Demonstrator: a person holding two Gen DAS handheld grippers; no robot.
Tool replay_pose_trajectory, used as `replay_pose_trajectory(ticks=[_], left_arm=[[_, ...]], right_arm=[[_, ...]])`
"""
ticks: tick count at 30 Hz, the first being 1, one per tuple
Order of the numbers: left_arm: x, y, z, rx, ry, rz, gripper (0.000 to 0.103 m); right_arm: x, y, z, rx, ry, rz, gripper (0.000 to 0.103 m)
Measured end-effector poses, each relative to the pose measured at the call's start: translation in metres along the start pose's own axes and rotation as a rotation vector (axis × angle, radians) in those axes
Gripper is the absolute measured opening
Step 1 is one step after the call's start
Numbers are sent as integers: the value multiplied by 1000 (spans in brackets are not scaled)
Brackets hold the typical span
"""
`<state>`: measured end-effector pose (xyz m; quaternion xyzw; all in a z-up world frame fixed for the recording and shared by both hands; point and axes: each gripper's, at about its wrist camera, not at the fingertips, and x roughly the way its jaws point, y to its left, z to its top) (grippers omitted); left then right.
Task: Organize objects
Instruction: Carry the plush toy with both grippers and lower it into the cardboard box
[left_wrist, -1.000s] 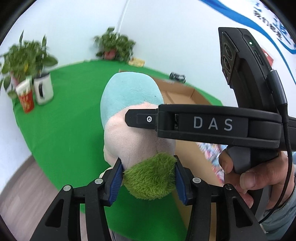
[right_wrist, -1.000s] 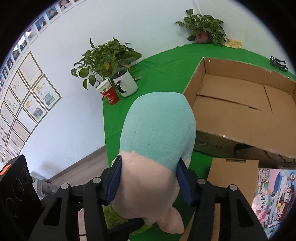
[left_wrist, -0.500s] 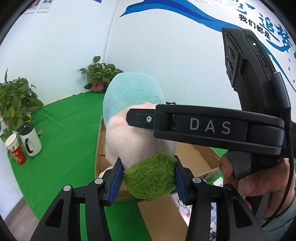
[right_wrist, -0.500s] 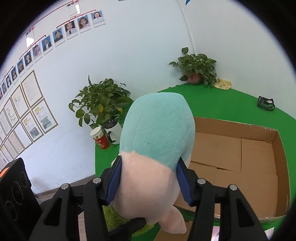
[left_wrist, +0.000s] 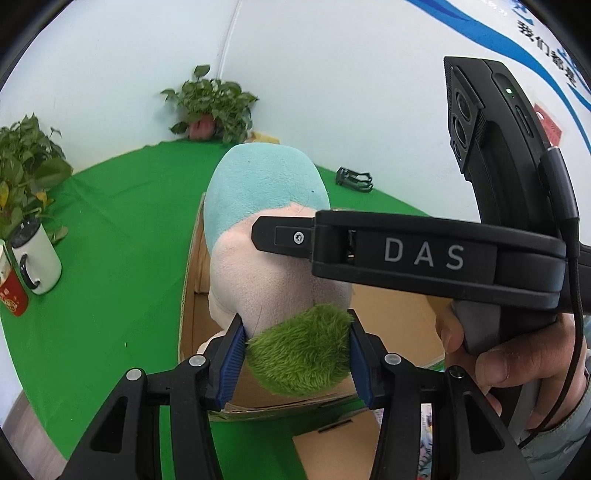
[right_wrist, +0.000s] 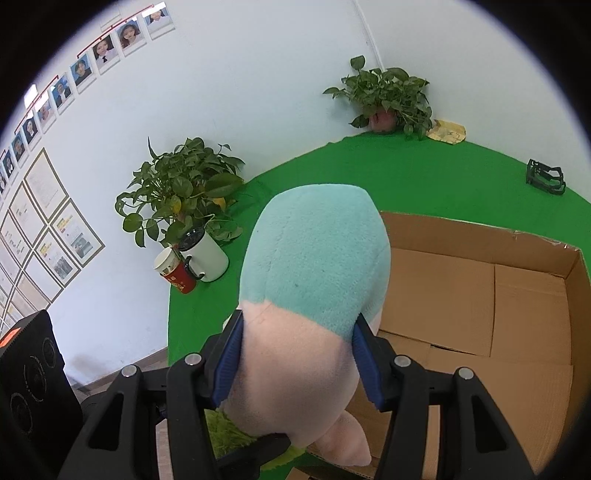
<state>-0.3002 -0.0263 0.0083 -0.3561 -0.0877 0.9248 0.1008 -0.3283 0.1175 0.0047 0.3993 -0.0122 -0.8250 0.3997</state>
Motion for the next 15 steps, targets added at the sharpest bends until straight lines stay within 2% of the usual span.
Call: replay_pose_trajectory(ticks=[7,15], left_arm=[[47,35,-30,-37,95,37,47],[80,53,-59,-62,177,91,50]], right_arm=[[56,-25,-5,70,109,67,56],[93,-46,-20,183,209,113,58]])
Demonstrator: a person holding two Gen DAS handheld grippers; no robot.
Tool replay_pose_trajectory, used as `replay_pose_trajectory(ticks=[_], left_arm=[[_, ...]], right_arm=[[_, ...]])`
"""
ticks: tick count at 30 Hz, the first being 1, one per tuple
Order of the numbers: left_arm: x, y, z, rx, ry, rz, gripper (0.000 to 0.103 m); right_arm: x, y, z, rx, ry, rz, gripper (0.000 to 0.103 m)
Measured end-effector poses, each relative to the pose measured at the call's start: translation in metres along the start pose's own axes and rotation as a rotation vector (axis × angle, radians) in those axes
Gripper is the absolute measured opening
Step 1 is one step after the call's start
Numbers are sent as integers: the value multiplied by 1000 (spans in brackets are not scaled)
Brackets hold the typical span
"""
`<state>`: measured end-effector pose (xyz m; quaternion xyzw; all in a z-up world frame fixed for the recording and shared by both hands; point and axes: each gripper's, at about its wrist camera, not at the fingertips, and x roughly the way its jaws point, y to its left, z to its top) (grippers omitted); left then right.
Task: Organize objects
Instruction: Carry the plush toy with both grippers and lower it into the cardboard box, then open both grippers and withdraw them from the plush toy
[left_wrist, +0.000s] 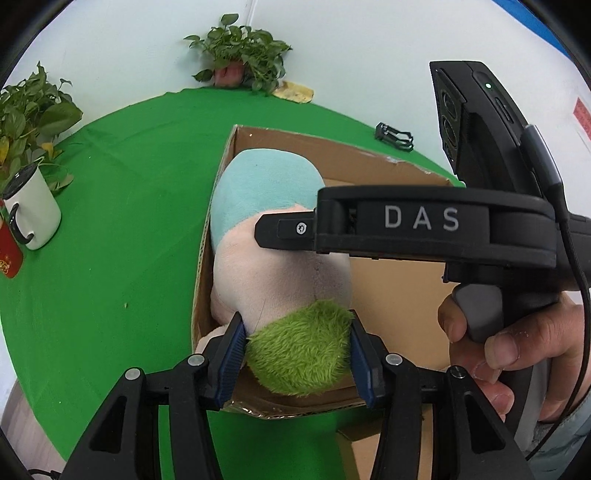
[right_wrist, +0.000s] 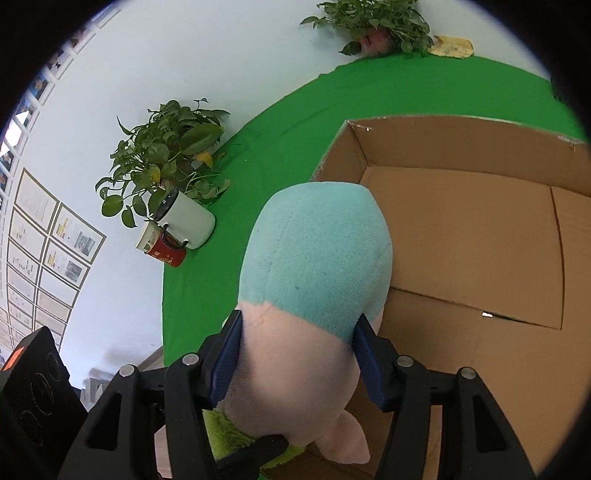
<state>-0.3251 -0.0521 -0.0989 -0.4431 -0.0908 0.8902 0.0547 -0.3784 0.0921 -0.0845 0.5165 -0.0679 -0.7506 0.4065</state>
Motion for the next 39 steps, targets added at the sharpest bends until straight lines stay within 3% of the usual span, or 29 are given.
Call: replay_pose_trajectory(ticks=[4,10,14,18,21,26,28,32,34,39], left_arm=[[4,3,-7,-21,18,21,52],[-1,5,-12,-11,-15,43,54],[-19,2,-19,-8,-59,54,56],[-45,-3,-26,11,-178,104,78],[-76,-10,-43,24,-274,114,90],[-109,-24,-55,35,-323,85,90],[-130,-41,-67,60,-345,115,90],[-162,-63,-82,95,-372,143,91],[-177,-73,-89,101,-379,145,98],[-205,-87,-108,104,-416,135,102]], right_arm=[[11,-5,-3,30,18,-5,64],[10,-2,-6,29,7,-34,72],[-14,1,-14,15,-74,-105,81],[-62,6,-31,-16,-224,-210,102],[-92,1,-48,7,-288,-249,102],[-122,-2,-81,31,-312,-262,102],[-137,4,-98,17,-339,-288,102],[-154,30,-128,-70,-382,-438,102],[-161,40,-145,-91,-408,-514,102],[-182,50,-178,-66,-471,-548,102]])
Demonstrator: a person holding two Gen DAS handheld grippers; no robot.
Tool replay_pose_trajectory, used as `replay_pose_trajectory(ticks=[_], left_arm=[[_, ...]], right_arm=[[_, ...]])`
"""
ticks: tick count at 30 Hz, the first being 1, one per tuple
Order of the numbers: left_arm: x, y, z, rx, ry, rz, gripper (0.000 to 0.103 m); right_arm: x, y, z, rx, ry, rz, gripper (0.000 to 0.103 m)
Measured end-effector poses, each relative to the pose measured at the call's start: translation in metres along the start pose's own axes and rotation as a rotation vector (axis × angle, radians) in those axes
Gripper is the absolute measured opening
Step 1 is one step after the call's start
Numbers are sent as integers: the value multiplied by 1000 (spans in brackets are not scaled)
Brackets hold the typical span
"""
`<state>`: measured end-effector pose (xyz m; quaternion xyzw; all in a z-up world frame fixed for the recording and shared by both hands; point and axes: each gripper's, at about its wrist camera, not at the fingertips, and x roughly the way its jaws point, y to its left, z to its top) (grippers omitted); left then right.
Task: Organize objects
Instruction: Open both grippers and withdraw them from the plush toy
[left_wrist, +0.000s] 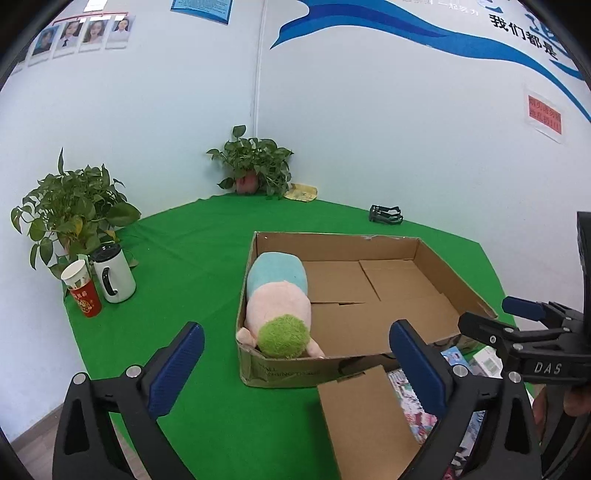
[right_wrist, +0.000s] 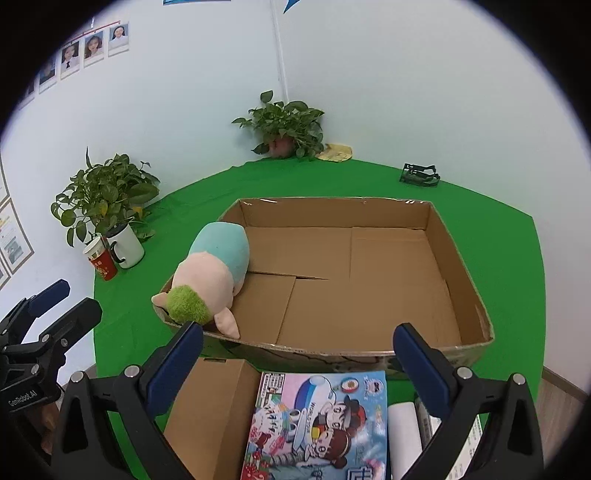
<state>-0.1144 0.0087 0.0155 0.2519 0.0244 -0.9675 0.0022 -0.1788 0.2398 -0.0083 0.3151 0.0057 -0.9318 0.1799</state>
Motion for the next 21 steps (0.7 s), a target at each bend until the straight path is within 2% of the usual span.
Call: replay_pose_trajectory(ticks=[6,13,18,19,21], left_arm=[[-25,-14,-8,-61,29,-71,102],[-40,-29,-25,-49,81,-98,102],[-50,-38,-34,-20,96,-109,102],[-52,-40,-35,-36,99,-84,102],[-54,-43,-38,-39,115,-87,102]], right_arm=[[-25,6,-22,-36,-9,-40,102],[-41,2,-47,-10,11,-54,102],[-49,2,-55,-37,25,-52,102],[-52,0,-55,-44,28,-50,102],[-57,-3,-56,-41,29,-44,102]])
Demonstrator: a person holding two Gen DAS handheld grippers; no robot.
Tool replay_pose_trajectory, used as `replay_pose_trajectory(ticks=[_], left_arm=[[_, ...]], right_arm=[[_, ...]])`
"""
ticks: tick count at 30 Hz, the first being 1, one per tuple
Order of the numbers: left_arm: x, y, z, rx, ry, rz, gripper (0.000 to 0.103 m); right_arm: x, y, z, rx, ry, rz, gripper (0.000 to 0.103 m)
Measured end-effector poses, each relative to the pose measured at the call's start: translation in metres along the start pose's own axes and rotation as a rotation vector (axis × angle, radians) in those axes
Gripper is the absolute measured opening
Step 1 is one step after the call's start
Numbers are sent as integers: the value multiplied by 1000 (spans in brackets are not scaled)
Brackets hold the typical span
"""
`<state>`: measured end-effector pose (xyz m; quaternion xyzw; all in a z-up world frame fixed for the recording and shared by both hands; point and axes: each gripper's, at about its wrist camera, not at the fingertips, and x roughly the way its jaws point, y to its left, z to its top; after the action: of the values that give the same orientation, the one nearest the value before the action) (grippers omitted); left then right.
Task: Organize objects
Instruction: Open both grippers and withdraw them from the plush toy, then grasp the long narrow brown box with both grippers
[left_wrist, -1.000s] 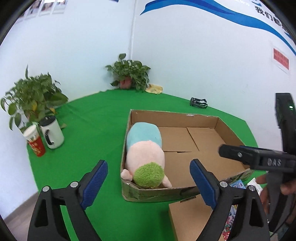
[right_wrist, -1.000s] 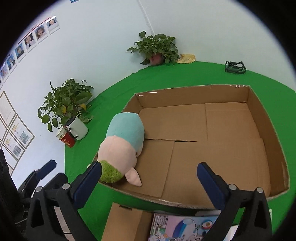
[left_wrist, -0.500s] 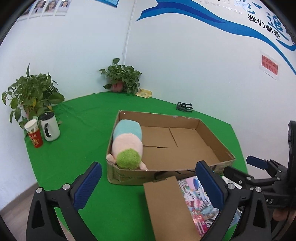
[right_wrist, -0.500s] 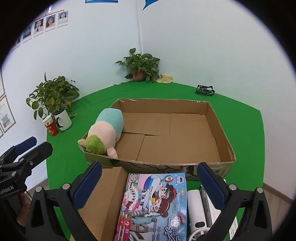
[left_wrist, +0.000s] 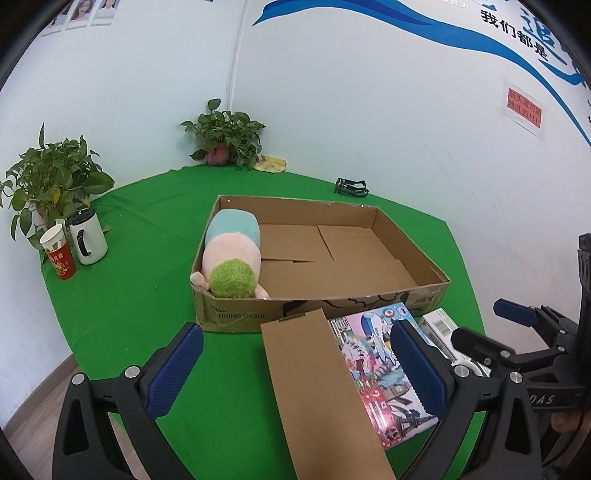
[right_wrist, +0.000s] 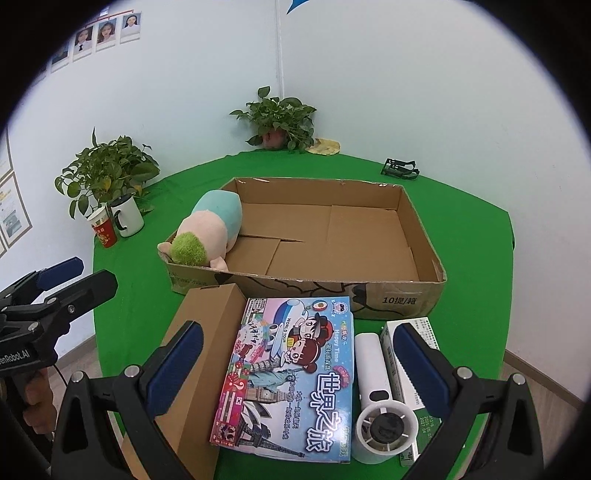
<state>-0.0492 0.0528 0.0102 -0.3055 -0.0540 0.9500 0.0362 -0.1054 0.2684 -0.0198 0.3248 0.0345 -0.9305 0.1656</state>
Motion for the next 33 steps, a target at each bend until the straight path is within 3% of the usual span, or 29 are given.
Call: replay_pose_trajectory(ticks=[5,10,15,18,20,23,26,33], left_arm=[[0,-4,-9,-20,34,-29,102],[22,0,-24,-54,107,-90,102],[57,16,-44,-114,224,-137,100],[76,27,-56,-186,318,-231,98],[83,32,-63,-197,351,-237,98],[90,34,-72,-191,381,-255,93],[97,35,-82,-205,415,-304,82],[97,40,-88,-223,424,-399,71]], right_arm=[[-10,-2,-9,5,3,27,102],[-14,12,-34,-16,6,166,102],[2,37,-66,-21,137,323,102],[11,50,-74,-30,180,328,102],[18,52,-75,-29,206,320,102],[23,55,-75,-27,233,328,102],[28,65,-78,-55,262,330,102],[36,90,-88,-101,323,347,102]])
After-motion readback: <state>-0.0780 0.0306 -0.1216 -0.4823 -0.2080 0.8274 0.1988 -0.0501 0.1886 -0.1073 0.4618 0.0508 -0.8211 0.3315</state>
